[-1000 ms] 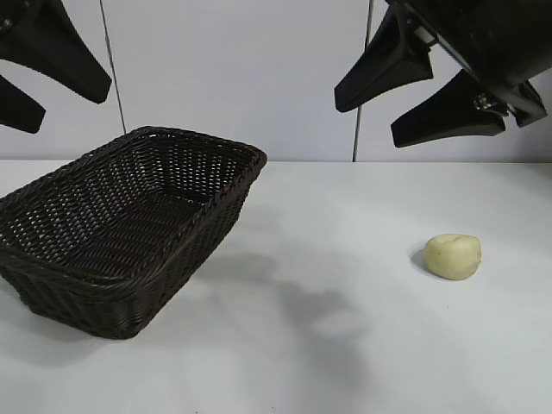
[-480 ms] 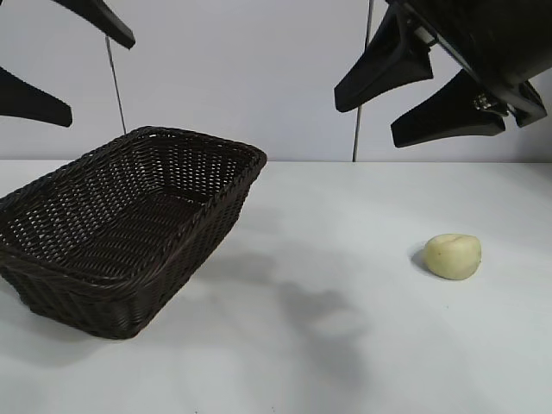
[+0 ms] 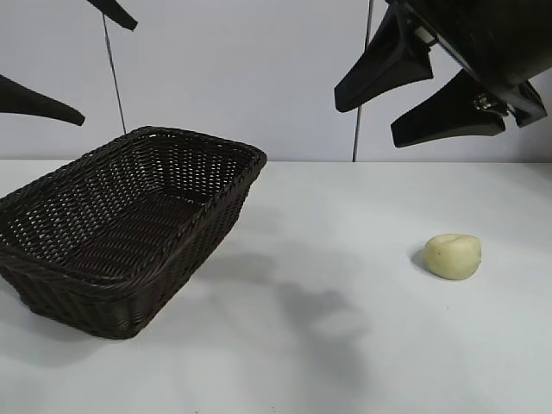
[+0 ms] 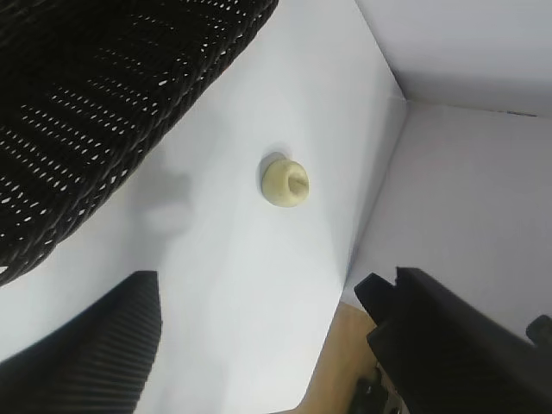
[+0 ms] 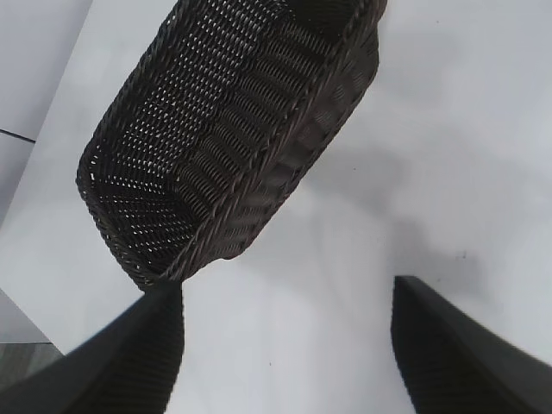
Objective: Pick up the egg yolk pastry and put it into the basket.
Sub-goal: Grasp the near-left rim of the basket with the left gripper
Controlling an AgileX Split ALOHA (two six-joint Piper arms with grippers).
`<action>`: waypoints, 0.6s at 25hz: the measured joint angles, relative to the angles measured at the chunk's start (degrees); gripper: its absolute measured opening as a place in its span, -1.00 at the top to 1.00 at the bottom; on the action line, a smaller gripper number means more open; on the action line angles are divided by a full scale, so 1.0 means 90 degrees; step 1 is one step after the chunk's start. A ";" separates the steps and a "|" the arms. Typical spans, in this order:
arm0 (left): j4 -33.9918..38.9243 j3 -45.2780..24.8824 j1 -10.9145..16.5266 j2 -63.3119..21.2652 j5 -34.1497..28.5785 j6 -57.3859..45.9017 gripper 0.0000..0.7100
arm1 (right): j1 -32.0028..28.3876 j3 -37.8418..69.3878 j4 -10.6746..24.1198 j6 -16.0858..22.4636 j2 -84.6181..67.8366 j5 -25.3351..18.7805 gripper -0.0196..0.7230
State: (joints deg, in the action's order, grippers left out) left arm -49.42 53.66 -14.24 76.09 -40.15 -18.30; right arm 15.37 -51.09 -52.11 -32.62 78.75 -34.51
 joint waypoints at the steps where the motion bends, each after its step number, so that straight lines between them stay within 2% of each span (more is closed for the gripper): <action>1: 0.0193 0.0000 0.0000 0.0000 -0.0002 -0.0208 -0.52 | 0.0000 0.0000 0.0000 0.0000 0.0000 0.0000 -0.39; 10: 0.3082 0.0000 0.0000 0.0006 -0.0094 -0.2544 -0.52 | 0.0000 0.0000 0.0000 0.0000 0.0000 0.0000 -0.39; 15: 0.3842 0.0008 0.0000 0.0186 -0.0294 -0.3690 -0.52 | 0.0000 0.0000 0.0005 0.0000 0.0000 0.0000 -0.39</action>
State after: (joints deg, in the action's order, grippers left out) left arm -14.85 53.73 -14.24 77.76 -42.80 -51.51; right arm 15.37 -51.09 -52.06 -32.62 78.75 -34.51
